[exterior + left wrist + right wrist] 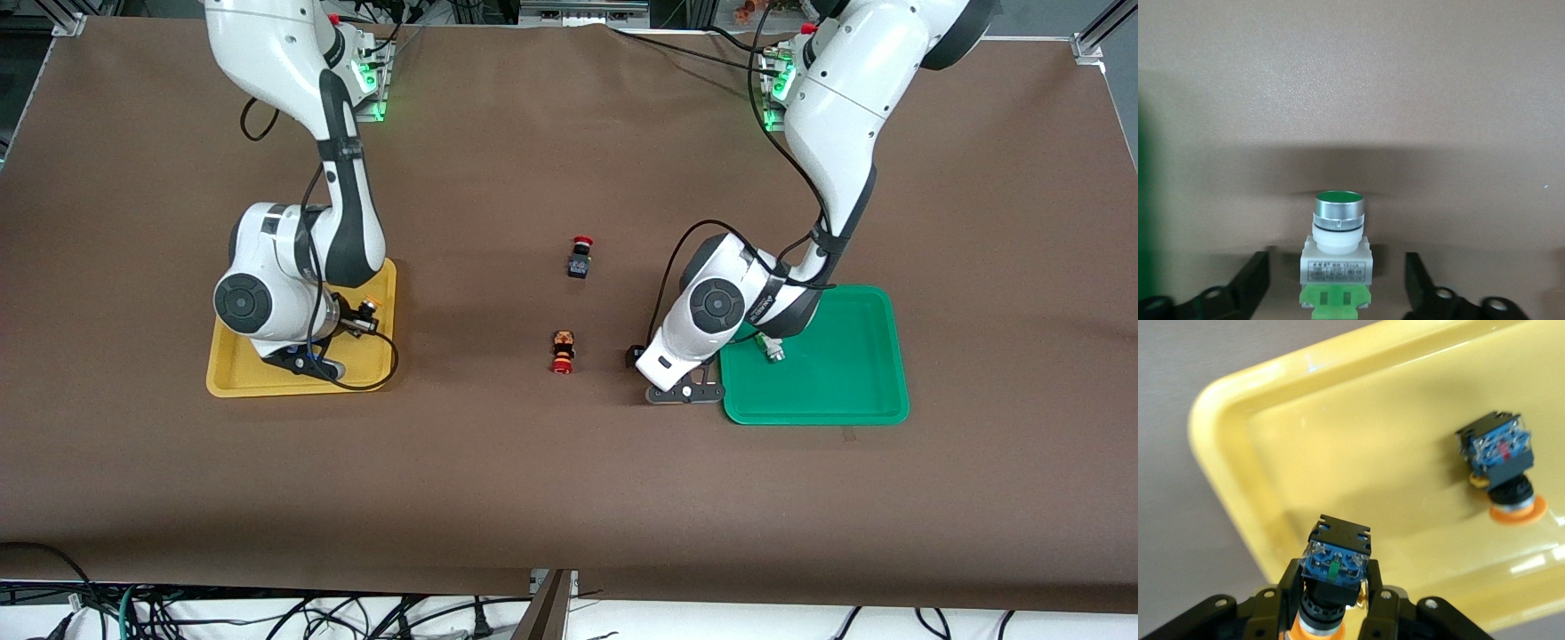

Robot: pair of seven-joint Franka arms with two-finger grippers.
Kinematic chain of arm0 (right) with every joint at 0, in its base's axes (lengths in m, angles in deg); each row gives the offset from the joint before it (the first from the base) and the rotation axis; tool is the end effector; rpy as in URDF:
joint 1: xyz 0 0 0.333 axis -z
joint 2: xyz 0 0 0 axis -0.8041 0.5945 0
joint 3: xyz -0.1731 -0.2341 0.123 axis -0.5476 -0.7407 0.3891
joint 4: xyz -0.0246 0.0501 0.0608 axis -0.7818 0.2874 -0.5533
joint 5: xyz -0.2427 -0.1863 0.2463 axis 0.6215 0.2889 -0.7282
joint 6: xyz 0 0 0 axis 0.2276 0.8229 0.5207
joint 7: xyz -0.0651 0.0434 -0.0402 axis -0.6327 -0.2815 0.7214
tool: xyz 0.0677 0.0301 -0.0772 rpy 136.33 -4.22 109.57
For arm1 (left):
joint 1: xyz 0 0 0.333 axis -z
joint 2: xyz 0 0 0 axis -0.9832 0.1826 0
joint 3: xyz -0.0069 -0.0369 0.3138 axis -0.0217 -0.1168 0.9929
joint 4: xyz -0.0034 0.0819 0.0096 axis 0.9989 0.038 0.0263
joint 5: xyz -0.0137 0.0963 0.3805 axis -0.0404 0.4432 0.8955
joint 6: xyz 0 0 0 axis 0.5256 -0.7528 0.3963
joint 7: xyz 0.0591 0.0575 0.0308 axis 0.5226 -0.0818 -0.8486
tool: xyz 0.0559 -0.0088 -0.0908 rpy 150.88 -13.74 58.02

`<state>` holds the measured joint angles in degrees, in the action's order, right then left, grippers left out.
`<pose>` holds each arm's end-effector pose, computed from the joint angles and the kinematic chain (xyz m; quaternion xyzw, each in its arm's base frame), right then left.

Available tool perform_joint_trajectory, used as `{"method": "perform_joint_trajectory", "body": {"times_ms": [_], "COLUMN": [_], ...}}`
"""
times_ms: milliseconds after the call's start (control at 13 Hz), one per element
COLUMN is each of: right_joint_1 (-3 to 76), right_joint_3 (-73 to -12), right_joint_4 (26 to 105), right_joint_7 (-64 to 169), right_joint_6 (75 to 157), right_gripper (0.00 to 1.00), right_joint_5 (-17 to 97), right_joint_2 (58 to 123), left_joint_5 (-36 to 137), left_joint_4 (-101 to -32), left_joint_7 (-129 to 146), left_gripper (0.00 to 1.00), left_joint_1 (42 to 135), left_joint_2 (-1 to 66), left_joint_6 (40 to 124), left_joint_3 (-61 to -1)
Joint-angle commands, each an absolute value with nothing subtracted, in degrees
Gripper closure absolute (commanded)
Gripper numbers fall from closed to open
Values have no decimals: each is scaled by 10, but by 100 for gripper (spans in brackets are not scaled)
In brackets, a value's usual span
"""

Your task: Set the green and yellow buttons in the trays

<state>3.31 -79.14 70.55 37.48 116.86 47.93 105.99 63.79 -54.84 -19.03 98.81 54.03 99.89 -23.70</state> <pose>0.6031 0.1412 0.2256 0.9840 -0.1301 -0.1165 0.0342 0.6215 -0.3376 0.1743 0.9984 0.0358 -0.0165 0.0406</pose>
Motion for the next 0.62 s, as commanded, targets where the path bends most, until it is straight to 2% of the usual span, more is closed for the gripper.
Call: {"method": "perform_joint_trajectory", "body": {"times_ms": [0,77,154,385,538], "right_joint_1": [31,27,24,23,21], "right_joint_3": [-792,-793,-794,-795,-797], "right_joint_4": [708,705,697,643,596], "right_joint_7": [386,383,378,342,320], "right_joint_6": [1173,1172,1167,1108,1061], "right_gripper": [17,8,5,3,2], "right_joint_5": [476,476,476,476,480], "right_joint_2": [1052,1047,1035,1016,1004], "left_joint_5": [651,653,653,640,637], "left_joint_4": [-531,-530,-529,-524,-529], "left_joint_7": [-202,-197,-189,-67,69], "left_gripper": [100,100,100,100,100], "left_joint_1": [978,970,961,909,869], "left_joint_2": [541,537,524,465,434], "left_joint_6": [986,962,936,826,760], "left_joint_3": [-248,-254,-254,-255,-223]}}
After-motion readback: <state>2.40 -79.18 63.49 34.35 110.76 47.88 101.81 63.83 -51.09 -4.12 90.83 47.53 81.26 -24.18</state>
